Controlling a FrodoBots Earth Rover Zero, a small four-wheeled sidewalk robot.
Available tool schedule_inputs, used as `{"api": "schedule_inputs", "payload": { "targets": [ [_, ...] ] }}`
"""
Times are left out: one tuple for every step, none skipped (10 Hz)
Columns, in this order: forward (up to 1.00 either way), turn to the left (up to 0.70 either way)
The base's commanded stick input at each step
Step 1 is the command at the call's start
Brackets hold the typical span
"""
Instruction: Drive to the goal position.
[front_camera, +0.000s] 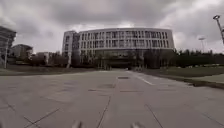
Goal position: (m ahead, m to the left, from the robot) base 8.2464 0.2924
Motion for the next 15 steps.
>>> {"api": "schedule_inputs", "payload": {
  "targets": [
    [1.00,0.00],
    [1.00,0.00],
    [1.00,0.00],
    [1.00,0.00],
    [1.00,-0.06],
    [1.00,-0.31],
    [1.00,-0.16],
    [1.00,0.00],
    [1.00,-0.10],
    [1.00,-0.28],
    [1.00,-0.04],
    [1.00,0.00],
    [1.00,0.00],
    [1.00,0.00],
    [1.00,0.00]
  ]
}}
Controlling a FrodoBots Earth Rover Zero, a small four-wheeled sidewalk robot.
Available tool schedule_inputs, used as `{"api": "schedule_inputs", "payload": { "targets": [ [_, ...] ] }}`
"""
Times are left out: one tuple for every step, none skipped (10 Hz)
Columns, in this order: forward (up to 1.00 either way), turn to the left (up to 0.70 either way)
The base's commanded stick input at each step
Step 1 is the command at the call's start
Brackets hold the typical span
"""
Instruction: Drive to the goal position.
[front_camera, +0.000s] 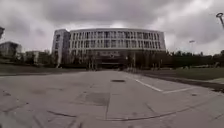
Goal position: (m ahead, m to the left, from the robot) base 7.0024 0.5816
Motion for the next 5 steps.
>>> {"api": "schedule_inputs", "payload": {
  "targets": [
    [1.00,0.00],
    [1.00,0.00],
    [1.00,0.00],
    [1.00,0.00],
    [1.00,0.00]
  ]
}}
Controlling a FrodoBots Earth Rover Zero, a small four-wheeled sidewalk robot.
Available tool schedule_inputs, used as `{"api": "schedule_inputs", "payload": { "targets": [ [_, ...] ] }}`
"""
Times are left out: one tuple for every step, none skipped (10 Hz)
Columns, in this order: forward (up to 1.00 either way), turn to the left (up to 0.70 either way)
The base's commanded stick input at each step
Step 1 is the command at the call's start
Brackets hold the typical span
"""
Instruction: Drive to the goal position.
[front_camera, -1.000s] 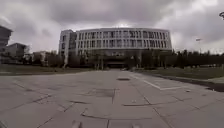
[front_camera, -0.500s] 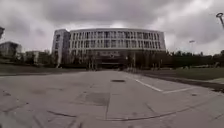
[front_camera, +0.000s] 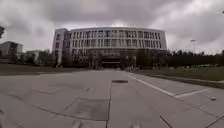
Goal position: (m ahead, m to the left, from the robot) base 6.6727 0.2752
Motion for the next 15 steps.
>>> {"api": "schedule_inputs", "payload": {
  "targets": [
    [1.00,0.00],
    [1.00,0.00],
    [1.00,0.00],
    [1.00,0.00],
    [1.00,0.00],
    [1.00,0.00],
    [1.00,0.00],
    [1.00,0.00],
    [1.00,0.00],
    [1.00,0.00],
    [1.00,0.00],
    [1.00,0.00],
    [1.00,0.00],
    [1.00,0.00],
    [1.00,0.00]
  ]
}}
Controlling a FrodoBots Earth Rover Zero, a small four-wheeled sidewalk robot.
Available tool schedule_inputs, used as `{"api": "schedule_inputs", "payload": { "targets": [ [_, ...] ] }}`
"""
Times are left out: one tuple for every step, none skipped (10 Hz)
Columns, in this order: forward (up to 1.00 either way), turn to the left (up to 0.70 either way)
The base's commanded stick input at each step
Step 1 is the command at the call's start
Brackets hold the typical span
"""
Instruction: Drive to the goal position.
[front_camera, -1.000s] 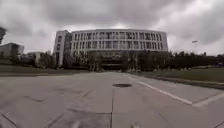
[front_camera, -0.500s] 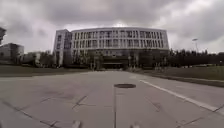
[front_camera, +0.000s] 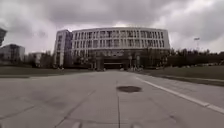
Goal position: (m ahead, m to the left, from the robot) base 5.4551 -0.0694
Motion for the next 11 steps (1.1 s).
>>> {"api": "schedule_inputs", "payload": {
  "targets": [
    [1.00,0.00],
    [1.00,0.00],
    [1.00,0.00],
    [1.00,-0.01],
    [1.00,-0.01],
    [1.00,0.00],
    [1.00,0.00],
    [1.00,-0.02],
    [1.00,-0.04],
    [1.00,0.00],
    [1.00,0.00]
  ]
}}
